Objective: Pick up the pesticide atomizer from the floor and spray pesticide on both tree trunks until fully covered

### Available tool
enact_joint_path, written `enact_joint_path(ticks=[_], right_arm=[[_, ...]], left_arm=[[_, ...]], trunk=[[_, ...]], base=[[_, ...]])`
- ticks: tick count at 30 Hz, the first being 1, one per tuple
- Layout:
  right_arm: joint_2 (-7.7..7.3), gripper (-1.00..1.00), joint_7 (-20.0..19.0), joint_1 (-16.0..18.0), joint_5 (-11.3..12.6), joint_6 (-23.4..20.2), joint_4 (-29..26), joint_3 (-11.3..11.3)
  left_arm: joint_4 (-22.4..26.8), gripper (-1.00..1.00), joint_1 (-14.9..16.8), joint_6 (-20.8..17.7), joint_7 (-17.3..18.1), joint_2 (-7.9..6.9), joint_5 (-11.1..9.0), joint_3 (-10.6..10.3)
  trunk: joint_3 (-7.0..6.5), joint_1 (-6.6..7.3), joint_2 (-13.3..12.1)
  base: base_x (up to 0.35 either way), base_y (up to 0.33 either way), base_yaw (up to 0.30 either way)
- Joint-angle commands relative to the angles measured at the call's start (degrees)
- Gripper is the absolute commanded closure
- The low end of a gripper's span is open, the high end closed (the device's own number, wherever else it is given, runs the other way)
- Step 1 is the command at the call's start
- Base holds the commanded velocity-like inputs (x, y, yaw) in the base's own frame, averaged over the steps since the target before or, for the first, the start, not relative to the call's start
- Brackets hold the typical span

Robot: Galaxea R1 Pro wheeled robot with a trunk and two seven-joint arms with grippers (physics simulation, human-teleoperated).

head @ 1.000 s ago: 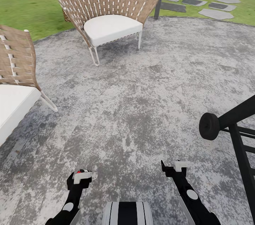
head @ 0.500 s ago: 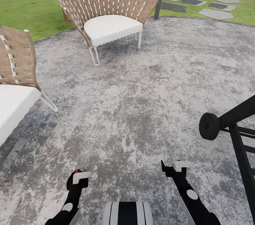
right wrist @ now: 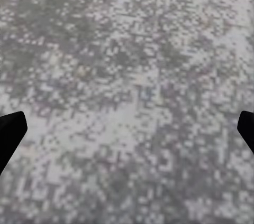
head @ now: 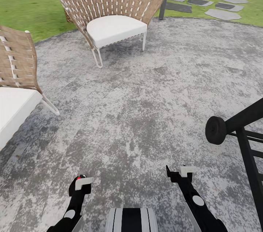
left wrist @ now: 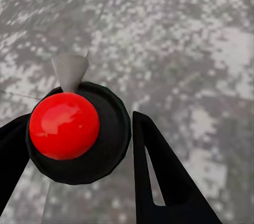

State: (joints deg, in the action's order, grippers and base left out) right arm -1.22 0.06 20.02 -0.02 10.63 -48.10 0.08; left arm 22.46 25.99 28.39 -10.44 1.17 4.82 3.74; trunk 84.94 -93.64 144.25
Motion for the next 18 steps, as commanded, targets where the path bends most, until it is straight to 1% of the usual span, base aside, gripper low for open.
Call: enact_joint_path(ticks=[1,18], right_arm=[[-0.01,-1.0,-0.02,0.02,0.01,0.18,0.03,-0.01],[-0.02,-1.0,0.01,0.02,0.02,0.18,0.03,-0.06]], left_arm=[[-0.04,1.0,0.03,0.17,-0.13,0.06,0.54,0.39],[0.66,1.0,-0.14,0.17,-0.11,0.06,0.55,0.36]], trunk=[[0.03,0.01,0.01],[0.03,0.01,0.01]], base=[[0.0,0.0,0.0],[0.0,0.0,0.0]])
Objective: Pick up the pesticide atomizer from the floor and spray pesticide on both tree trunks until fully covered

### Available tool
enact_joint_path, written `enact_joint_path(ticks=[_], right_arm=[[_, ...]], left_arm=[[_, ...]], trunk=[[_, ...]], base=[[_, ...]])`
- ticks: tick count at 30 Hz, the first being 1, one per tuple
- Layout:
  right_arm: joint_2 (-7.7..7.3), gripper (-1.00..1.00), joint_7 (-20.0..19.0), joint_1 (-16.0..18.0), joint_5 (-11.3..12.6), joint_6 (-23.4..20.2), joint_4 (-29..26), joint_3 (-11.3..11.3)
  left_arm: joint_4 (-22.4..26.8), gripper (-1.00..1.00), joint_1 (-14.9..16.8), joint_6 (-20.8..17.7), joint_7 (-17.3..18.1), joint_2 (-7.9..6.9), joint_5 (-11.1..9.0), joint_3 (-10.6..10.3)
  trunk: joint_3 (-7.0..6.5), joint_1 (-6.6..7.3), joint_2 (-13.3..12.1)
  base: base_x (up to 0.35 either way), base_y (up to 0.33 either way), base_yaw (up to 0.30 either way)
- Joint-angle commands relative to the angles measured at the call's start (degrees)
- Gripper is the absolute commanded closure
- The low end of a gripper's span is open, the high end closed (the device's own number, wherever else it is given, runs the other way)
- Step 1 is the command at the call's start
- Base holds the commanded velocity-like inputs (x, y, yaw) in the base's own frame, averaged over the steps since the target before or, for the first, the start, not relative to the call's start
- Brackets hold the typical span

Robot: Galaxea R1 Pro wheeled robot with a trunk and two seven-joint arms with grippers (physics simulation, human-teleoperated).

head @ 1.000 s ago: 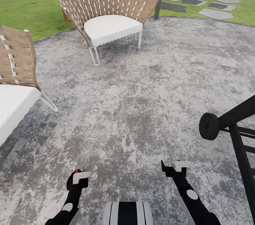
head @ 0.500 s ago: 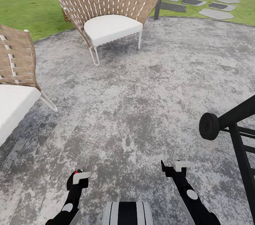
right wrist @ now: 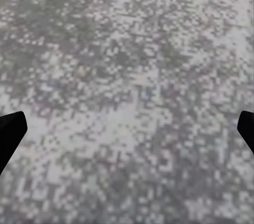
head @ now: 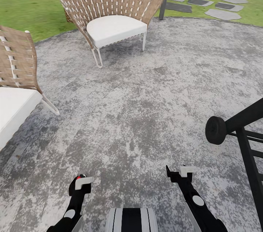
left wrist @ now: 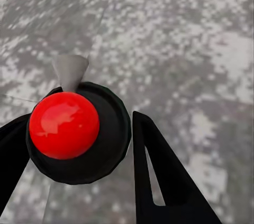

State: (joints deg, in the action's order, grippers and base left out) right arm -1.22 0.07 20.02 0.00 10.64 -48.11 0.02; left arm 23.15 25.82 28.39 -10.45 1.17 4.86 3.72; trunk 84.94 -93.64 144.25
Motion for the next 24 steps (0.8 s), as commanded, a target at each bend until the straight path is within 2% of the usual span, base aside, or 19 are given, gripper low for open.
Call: enact_joint_path(ticks=[1,4,10,24], right_arm=[[-0.01,-1.0,0.02,0.02,0.0,0.17,0.03,0.01],[-0.01,-1.0,0.02,0.02,0.0,0.17,0.03,-0.01],[-0.01,-1.0,-0.04,0.02,0.0,0.17,0.03,-0.02],[-0.01,-1.0,-0.04,-0.09,-0.24,0.26,0.48,-0.11]], left_arm=[[-0.04,1.0,0.02,0.17,-0.09,0.06,0.55,0.35],[-0.04,1.0,-0.02,0.17,-0.09,0.06,0.58,0.32],[-0.04,1.0,-0.01,0.17,-0.09,0.06,0.57,0.31],[0.23,1.0,-0.15,0.05,-0.25,0.06,0.62,0.25]], trunk=[[0.03,0.01,0.01],[0.03,0.01,0.01],[-1.3,0.16,-0.07],[-5.46,0.53,-0.26]], base=[[0.0,0.0,0.0],[0.0,0.0,0.0],[0.0,0.0,0.0],[0.0,0.0,0.0]])
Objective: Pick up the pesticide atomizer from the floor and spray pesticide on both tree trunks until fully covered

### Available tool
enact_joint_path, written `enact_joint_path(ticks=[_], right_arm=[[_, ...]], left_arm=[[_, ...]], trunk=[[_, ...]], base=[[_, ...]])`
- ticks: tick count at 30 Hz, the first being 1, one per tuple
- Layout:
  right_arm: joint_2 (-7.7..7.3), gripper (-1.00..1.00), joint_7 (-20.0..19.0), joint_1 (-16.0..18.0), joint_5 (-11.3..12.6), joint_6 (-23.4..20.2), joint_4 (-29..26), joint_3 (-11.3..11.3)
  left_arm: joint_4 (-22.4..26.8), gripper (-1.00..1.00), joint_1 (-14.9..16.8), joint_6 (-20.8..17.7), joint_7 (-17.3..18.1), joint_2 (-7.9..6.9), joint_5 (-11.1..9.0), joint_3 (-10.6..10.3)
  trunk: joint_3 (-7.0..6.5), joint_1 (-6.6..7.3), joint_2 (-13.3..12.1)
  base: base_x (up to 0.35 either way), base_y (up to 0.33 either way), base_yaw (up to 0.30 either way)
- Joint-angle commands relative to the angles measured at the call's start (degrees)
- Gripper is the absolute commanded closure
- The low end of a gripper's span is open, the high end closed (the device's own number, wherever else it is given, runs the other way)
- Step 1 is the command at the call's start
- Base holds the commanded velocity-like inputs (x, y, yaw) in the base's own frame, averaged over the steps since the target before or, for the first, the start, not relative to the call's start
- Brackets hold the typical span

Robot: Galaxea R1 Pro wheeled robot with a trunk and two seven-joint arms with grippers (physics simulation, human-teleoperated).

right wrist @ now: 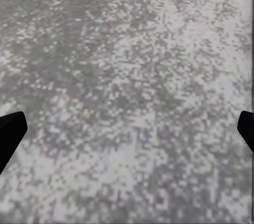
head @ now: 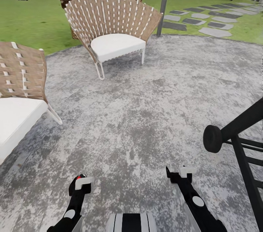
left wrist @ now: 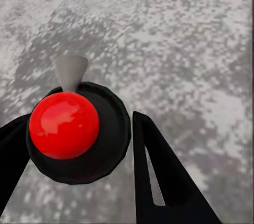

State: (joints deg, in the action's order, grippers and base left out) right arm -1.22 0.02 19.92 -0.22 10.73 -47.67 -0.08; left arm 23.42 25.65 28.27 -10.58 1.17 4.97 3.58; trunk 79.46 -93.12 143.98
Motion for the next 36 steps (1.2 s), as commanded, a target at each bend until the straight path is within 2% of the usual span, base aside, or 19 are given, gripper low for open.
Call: enact_joint_path(ticks=[1,6,10,15,17,21,23,26,36], right_arm=[[-0.03,-1.0,0.02,0.0,-0.05,0.19,0.11,-0.01],[-0.43,-1.0,-0.09,-0.41,-0.12,0.33,0.51,0.02],[-0.93,-1.0,-0.1,-2.43,-0.07,1.46,2.66,0.0],[-1.1,-1.0,-0.16,-5.08,-0.08,6.19,5.33,0.04],[-1.14,-1.0,-0.12,-7.18,-0.07,9.01,6.59,0.01],[-1.15,-1.0,-0.16,-9.57,-0.12,9.85,7.39,-0.01],[-1.07,-1.0,-0.19,-10.43,-0.06,11.11,12.29,-0.01],[-1.03,-1.0,-0.19,-10.57,-0.05,12.82,14.43,-0.01],[-1.06,-1.0,-0.16,-10.6,-0.02,13.18,14.9,-0.01]], left_arm=[[0.01,1.0,0.0,0.16,-0.16,0.06,0.53,0.35],[0.14,1.0,-0.08,-0.08,-0.37,0.06,0.95,0.16],[0.13,1.0,-0.51,-0.08,-0.4,0.06,0.98,0.12],[0.07,1.0,-2.11,0.0,-0.5,0.06,0.82,0.11],[0.11,1.0,-4.34,0.14,-0.5,0.17,0.82,0.11],[0.05,1.0,-5.87,0.19,-0.5,0.2,0.83,0.12],[-0.35,1.0,-6.39,0.2,-0.57,0.24,0.74,0.18],[-0.35,1.0,-6.47,0.2,-0.58,0.24,0.7,0.19],[-0.96,1.0,-6.51,0.2,-0.58,0.24,0.63,0.22]], trunk=[[-0.29,0.03,-0.01],[-1.85,0.16,-0.07],[-3.09,0.26,-0.13],[-4.65,0.39,-0.19],[-5.28,0.44,-0.22],[-6.53,0.55,-0.27],[-7.15,0.6,-0.3],[-8.09,0.68,-0.34],[-11.21,0.93,-0.47]], base=[[0.0,0.0,0.0],[0.0,0.0,0.0],[0.0,0.0,0.0],[0.0,0.0,0.0],[0.0,0.0,0.0],[0.0,0.0,0.0],[0.0,0.0,0.0],[0.0,0.0,0.0],[0.0,0.0,0.0]])
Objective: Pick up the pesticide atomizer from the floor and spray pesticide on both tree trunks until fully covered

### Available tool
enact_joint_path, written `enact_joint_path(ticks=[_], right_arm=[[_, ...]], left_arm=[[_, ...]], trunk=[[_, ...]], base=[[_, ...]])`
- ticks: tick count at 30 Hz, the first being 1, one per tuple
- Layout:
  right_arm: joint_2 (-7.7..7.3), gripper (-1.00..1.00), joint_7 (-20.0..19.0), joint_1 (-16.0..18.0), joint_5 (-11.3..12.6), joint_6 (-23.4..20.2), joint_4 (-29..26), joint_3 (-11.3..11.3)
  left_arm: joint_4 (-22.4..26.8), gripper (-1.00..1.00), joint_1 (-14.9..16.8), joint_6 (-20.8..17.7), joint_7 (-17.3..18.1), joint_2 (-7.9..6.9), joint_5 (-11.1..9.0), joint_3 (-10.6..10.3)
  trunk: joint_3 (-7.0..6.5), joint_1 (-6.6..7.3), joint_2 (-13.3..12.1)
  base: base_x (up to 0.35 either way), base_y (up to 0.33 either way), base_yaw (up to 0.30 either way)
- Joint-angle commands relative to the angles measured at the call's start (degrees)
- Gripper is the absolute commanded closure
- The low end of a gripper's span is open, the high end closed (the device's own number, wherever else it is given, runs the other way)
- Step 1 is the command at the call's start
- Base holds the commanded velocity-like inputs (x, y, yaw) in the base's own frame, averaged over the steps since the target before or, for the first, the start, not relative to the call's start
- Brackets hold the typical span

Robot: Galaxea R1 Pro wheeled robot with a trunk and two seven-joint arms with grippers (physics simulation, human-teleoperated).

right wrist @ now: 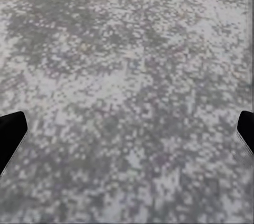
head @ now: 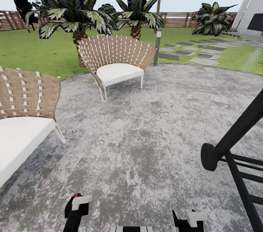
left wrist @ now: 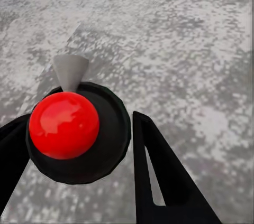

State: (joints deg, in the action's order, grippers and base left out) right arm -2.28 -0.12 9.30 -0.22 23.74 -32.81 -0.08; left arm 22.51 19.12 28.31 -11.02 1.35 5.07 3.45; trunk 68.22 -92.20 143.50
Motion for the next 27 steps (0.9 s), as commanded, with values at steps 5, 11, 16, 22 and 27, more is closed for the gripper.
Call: enact_joint_path(ticks=[5,11,16,22,27], right_arm=[[0.08,-1.0,0.03,0.02,-0.04,0.17,0.12,-0.01],[0.18,-1.0,0.04,0.02,-0.05,0.17,0.24,-0.01],[0.25,-1.0,0.04,0.02,-0.07,0.17,0.28,-0.05],[0.34,-1.0,0.04,0.02,-0.05,0.17,0.22,-0.09],[0.41,-1.0,0.04,0.02,-0.05,0.17,0.2,-0.1]], left_arm=[[0.07,1.0,0.02,0.17,-0.14,-0.01,0.43,0.4],[0.08,1.0,0.04,0.17,-0.14,-0.01,0.39,0.41],[-0.04,1.0,0.01,0.14,-0.14,-0.02,0.38,0.42],[-0.09,1.0,0.04,0.15,-0.14,0.02,0.38,0.42],[-0.09,1.0,0.03,0.16,-0.14,0.01,0.38,0.42]], trunk=[[-1.53,0.14,-0.06],[-3.4,0.29,-0.14],[-4.96,0.42,-0.2],[-6.75,0.96,-1.06],[-7.97,2.06,-3.06]], base=[[0.0,0.0,0.0],[0.0,0.0,0.0],[0.0,0.0,0.0],[0.0,0.0,0.0],[0.0,0.0,0.0]])
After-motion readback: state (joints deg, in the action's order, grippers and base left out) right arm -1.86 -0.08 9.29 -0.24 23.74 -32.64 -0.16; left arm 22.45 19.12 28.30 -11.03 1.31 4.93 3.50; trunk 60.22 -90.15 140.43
